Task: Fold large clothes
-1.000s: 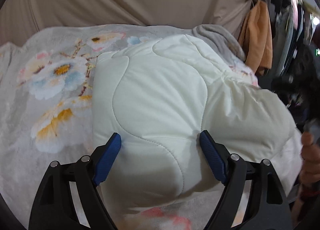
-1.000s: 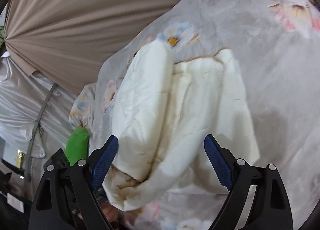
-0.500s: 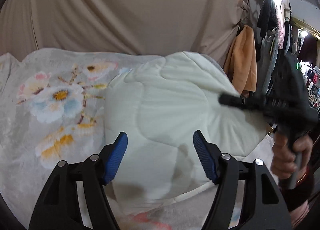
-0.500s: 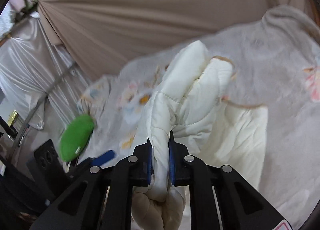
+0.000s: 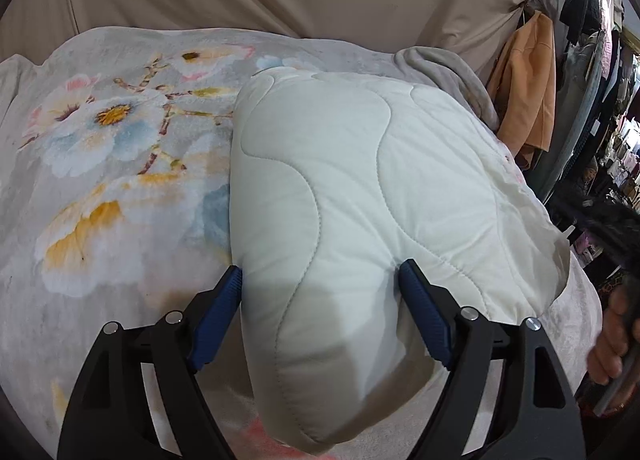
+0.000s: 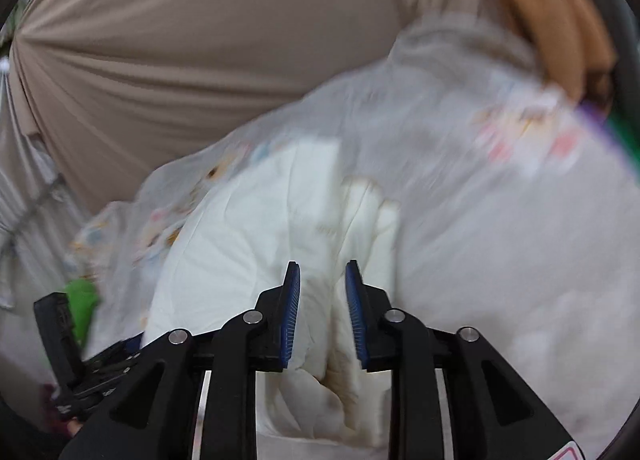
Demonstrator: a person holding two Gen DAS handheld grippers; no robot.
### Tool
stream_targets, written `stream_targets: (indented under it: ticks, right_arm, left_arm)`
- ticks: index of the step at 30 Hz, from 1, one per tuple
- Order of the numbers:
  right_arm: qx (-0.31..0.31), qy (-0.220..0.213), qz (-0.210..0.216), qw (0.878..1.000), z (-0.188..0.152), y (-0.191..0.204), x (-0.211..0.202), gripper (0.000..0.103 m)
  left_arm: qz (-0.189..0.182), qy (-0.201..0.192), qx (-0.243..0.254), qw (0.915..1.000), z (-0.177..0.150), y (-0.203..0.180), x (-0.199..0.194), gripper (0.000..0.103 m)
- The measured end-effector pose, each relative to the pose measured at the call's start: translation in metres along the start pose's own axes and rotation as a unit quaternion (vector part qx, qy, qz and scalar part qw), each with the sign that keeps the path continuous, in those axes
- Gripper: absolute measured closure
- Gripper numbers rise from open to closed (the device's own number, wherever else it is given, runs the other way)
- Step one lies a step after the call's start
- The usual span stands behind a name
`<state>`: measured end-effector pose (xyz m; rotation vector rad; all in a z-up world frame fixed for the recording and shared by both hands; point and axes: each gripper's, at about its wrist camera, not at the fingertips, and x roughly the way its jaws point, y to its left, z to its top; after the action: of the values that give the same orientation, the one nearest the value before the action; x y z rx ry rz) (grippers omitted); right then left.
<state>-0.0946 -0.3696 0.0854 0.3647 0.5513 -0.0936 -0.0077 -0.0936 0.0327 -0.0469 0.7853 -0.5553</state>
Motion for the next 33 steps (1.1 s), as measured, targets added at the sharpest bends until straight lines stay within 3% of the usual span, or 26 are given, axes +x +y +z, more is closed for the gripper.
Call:
stream_targets:
  ticks: [2, 4, 7, 10, 14, 17, 19, 22, 25, 27, 30, 33]
  right_arm:
    - [-0.030, 0.005, 0.017, 0.999, -0.010, 0.016, -0.005, 0.095]
    - [-0.049, 0.043, 0.010, 0.998, -0.025, 0.016, 0.013, 0.103]
    - [-0.028, 0.102, -0.003, 0.994, -0.063, 0.007, 0.057, 0.103]
    - [0.007, 0.100, 0.015, 0.995, -0.081, -0.011, 0.060, 0.103]
    - [0.021, 0.103, 0.030, 0.994, -0.087, -0.016, 0.056, 0.103]
    - [0.025, 0.117, 0.033, 0.992, -0.063, -0.011, 0.048, 0.103]
    - [0.006, 0.080, 0.031, 0.996, -0.028, 0.003, 0.030, 0.103]
    - [-0.038, 0.028, 0.021, 0.999, 0.023, 0.031, 0.020, 0.103]
    - [-0.054, 0.025, 0.012, 0.998, 0.061, 0.048, 0.050, 0.103]
    - [-0.075, 0.033, -0.022, 0.996, 0.072, 0.057, 0.080, 0.103]
    - [-0.079, 0.089, -0.050, 0.992, 0.070, 0.050, 0.144, 0.103]
    - [-0.066, 0.120, -0.069, 0.988, 0.051, 0.031, 0.180, 0.103]
  left_arm:
    - [0.005, -0.003, 0.005, 1.0000, -0.001, -0.002, 0.000, 0.025]
    - [0.006, -0.002, 0.003, 1.0000, -0.001, -0.002, 0.000, 0.025]
    - [-0.006, 0.004, 0.006, 1.0000, -0.002, -0.003, -0.004, 0.024]
    - [-0.011, 0.001, 0.006, 0.9999, -0.002, -0.005, -0.015, 0.026]
    - [0.012, -0.032, 0.016, 0.9993, 0.009, -0.010, -0.027, 0.028]
    - [0.015, -0.002, 0.025, 0.9996, 0.013, -0.011, -0.004, 0.026]
    - [0.033, -0.004, 0.027, 0.9991, 0.011, -0.012, 0.003, 0.025]
    - [0.028, -0.004, 0.018, 0.9994, 0.013, -0.010, 0.003, 0.025]
    - [0.032, 0.000, 0.019, 0.9993, 0.014, -0.011, 0.003, 0.025]
    - [0.033, 0.002, 0.018, 0.9993, 0.015, -0.011, 0.004, 0.025]
    - [0.032, 0.004, 0.018, 0.9993, 0.015, -0.010, 0.004, 0.024]
    - [0.023, -0.001, 0.021, 0.9995, 0.015, -0.012, 0.003, 0.020]
